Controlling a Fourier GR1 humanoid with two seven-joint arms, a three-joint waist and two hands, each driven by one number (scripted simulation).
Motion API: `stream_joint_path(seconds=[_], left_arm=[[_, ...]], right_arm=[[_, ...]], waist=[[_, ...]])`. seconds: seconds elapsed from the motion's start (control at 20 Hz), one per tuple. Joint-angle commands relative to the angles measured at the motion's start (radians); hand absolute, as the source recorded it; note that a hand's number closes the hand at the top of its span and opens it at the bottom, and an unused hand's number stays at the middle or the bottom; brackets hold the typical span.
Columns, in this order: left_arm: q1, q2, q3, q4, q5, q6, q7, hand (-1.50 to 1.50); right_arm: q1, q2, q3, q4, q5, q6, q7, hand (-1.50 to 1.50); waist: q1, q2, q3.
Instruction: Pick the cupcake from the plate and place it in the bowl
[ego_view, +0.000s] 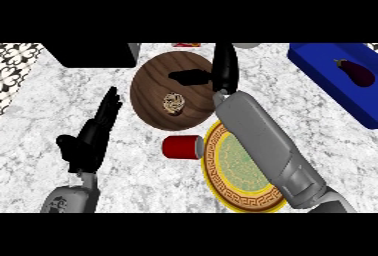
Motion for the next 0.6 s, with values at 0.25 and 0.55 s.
stream_joint_path(seconds=[0.25, 0.55], left_arm=[[0.012, -0.014, 0.015, 0.074, -0.005, 0.001, -0.102, 0.00], [-0.028, 0.005, 0.036, 0.033, 0.024, -0.028, -0.006, 0.00]], right_arm=[[0.291, -0.057, 0.017, -0.360, -0.024, 0.144, 0.006, -1.50], [0.383, -0.046, -0.003, -0.449, 0.048, 0.199, 0.003, -1.50]], waist=[[-0.011, -0.001, 0.000], [-0.001, 0.002, 0.000]])
